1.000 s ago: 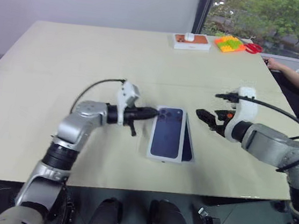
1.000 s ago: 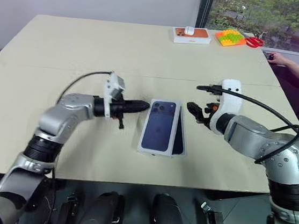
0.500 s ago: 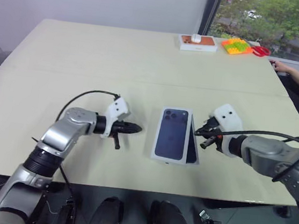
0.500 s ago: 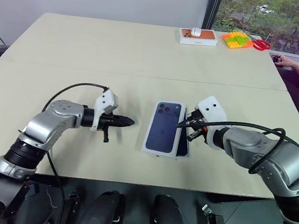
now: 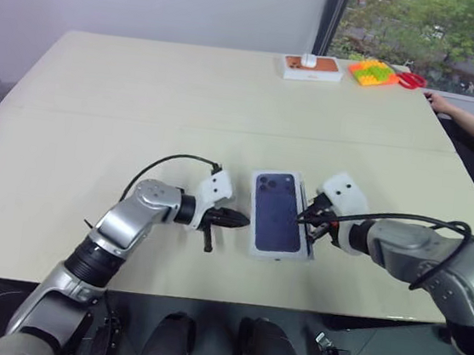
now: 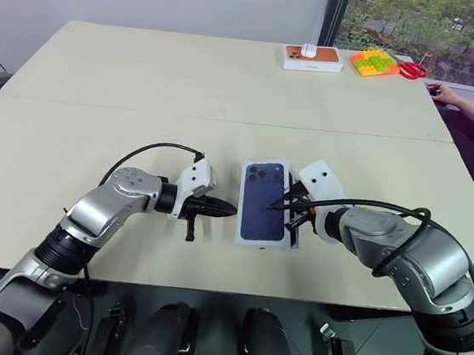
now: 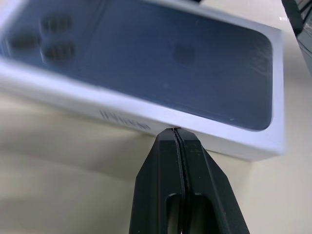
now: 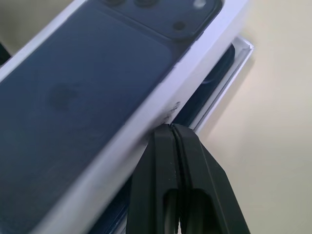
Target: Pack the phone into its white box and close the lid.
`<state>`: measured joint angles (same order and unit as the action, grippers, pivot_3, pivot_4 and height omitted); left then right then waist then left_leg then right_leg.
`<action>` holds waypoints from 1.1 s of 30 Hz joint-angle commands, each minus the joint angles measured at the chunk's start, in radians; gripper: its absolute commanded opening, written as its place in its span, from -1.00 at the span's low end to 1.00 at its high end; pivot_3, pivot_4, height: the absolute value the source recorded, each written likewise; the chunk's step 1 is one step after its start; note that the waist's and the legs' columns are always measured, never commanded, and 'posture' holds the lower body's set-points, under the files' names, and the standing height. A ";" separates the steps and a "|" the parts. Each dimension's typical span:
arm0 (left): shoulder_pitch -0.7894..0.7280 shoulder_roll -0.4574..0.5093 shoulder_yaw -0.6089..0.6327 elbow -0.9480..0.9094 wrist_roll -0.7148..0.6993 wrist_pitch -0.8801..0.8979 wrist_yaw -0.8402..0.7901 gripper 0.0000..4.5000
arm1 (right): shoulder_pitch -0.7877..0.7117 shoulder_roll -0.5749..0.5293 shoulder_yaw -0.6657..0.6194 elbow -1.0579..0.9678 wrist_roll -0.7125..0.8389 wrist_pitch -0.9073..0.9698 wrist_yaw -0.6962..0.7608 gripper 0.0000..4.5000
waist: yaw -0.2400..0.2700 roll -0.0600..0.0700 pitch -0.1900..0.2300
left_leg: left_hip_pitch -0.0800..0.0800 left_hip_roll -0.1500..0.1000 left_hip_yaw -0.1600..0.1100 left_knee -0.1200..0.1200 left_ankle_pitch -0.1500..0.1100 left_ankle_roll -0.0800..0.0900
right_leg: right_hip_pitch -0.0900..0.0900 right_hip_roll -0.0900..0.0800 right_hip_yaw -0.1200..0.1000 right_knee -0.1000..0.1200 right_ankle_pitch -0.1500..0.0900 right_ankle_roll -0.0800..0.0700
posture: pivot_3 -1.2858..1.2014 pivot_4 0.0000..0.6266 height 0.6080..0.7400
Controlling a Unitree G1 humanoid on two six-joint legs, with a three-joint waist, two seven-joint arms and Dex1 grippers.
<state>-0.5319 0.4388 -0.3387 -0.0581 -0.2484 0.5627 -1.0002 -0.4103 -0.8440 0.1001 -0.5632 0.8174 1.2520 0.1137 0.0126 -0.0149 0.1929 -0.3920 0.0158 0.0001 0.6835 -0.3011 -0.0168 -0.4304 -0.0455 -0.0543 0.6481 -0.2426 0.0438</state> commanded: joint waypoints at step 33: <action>-0.039 -0.089 0.006 -0.017 -0.003 -0.026 0.053 -1.00 | 0.037 0.077 -0.064 -0.061 -0.169 0.083 0.125 -0.98 | 0.000 0.000 0.000 | 0.000 0.000 0.000 0.000 0.000 0.000 | 0.000 0.000 0.000 0.001 0.000 0.000 | 0.03 -0.52 1.00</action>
<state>-0.5525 0.3694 -0.3380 -0.0408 -0.2454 0.5612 -0.9522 -0.3700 -0.7766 0.0433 -0.5839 0.6454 1.3404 0.2162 0.0121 -0.0150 0.1928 -0.3915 0.0157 -0.0001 0.6836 -0.3011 -0.0168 -0.4302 -0.0452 -0.0544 0.6490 -0.2425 0.0437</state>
